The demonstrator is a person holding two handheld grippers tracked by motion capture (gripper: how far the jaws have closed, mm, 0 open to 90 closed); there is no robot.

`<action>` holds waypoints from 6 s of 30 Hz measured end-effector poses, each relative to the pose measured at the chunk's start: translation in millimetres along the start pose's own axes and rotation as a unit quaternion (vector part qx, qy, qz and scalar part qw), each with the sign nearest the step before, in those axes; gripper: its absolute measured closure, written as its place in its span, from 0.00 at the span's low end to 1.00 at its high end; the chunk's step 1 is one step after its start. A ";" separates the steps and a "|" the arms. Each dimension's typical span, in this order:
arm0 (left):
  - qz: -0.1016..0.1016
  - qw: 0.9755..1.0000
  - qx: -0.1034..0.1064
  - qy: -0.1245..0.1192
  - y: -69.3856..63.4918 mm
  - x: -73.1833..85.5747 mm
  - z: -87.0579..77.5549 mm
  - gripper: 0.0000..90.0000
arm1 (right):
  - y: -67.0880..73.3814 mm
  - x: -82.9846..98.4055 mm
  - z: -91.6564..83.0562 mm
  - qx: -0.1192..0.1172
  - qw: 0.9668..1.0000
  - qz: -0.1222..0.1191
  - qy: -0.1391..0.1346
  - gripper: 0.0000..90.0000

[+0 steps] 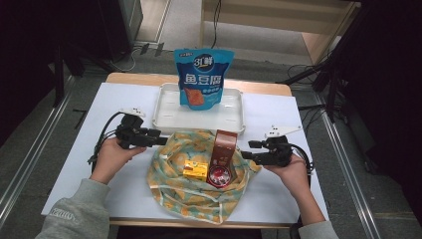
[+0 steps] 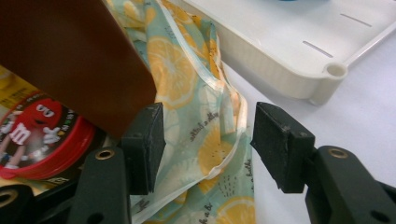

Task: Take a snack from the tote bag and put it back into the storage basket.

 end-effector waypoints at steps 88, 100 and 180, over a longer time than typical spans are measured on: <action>-0.007 1.000 0.028 -0.002 1.3 6.8 -7.7 0.46 | 57.2 -99.3 3.9 -0.058 0.993 -0.106 0.006 0.45; 0.003 1.000 0.030 0.001 -1.2 7.6 -7.0 0.46 | 56.0 -114.9 -3.9 -0.055 0.993 -0.108 -0.001 0.46; 0.008 0.999 0.038 0.016 1.2 12.3 -1.7 0.45 | -19.8 -229.1 15.0 -0.004 0.997 -0.071 0.000 0.47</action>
Point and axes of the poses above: each handheld gripper's, and its own axes: z roughly forward along the jaws, x roughly out of its underside, y roughly to its left, the point moved 7 cm from there along z, roughly forward along the jaws, and after that the axes turned 13 degrees about -z, right-handed, at the moved point
